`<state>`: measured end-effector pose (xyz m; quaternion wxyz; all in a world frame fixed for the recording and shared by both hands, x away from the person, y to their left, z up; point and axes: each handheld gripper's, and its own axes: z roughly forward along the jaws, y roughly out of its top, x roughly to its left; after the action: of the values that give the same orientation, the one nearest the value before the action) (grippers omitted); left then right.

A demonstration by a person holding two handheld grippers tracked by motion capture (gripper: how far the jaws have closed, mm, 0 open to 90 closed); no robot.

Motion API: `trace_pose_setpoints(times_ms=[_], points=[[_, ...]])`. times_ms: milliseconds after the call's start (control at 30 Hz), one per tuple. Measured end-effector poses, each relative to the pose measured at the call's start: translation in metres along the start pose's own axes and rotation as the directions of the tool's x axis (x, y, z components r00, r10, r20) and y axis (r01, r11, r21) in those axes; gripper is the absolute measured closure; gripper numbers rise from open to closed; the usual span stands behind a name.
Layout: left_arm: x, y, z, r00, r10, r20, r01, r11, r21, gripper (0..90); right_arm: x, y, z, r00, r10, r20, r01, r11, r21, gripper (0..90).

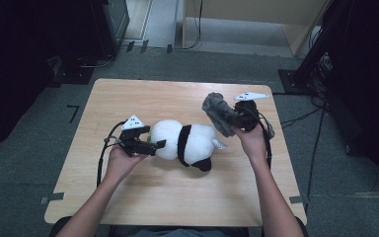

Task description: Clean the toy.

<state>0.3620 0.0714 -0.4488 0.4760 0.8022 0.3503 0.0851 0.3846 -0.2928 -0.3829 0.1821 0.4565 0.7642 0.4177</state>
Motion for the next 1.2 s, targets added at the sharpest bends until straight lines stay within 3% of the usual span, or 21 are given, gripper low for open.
trace_pose_setpoints(times_ms=[167, 233, 667, 1033, 1200], points=[[0.004, -0.004, 0.007, 0.9992, -0.033, 0.024, 0.033, 0.9994, 0.006, 8.2, 0.008, 0.013, 0.006, 0.9995, -0.025, -0.021, 0.025, 1.0, 0.005, 73.6], [0.005, -0.008, 0.007, 0.9986, -0.032, 0.042, 0.032, 0.9995, 0.001, 15.0, 0.013, 0.018, 0.009, 0.9983, -0.045, -0.037, 0.045, 0.999, 0.009, 73.6], [0.001, -0.025, 0.0, 0.9998, 0.0, 0.022, 0.0, 0.9998, 0.018, 26.7, 0.06, 0.053, 0.041, 0.9831, -0.129, -0.13, 0.135, 0.99, 0.039, 73.4], [-0.002, -0.028, 0.0, 0.9999, 0.003, 0.012, -0.003, 0.9999, 0.016, 28.4, 0.096, 0.067, 0.074, 0.963, -0.179, -0.202, 0.196, 0.978, 0.069, 73.3], [-0.002, -0.028, 0.0, 1.0, 0.003, 0.008, -0.003, 0.9997, 0.024, 28.5, 0.107, 0.063, 0.092, 0.9581, -0.166, -0.234, 0.195, 0.975, 0.11, 73.3]])
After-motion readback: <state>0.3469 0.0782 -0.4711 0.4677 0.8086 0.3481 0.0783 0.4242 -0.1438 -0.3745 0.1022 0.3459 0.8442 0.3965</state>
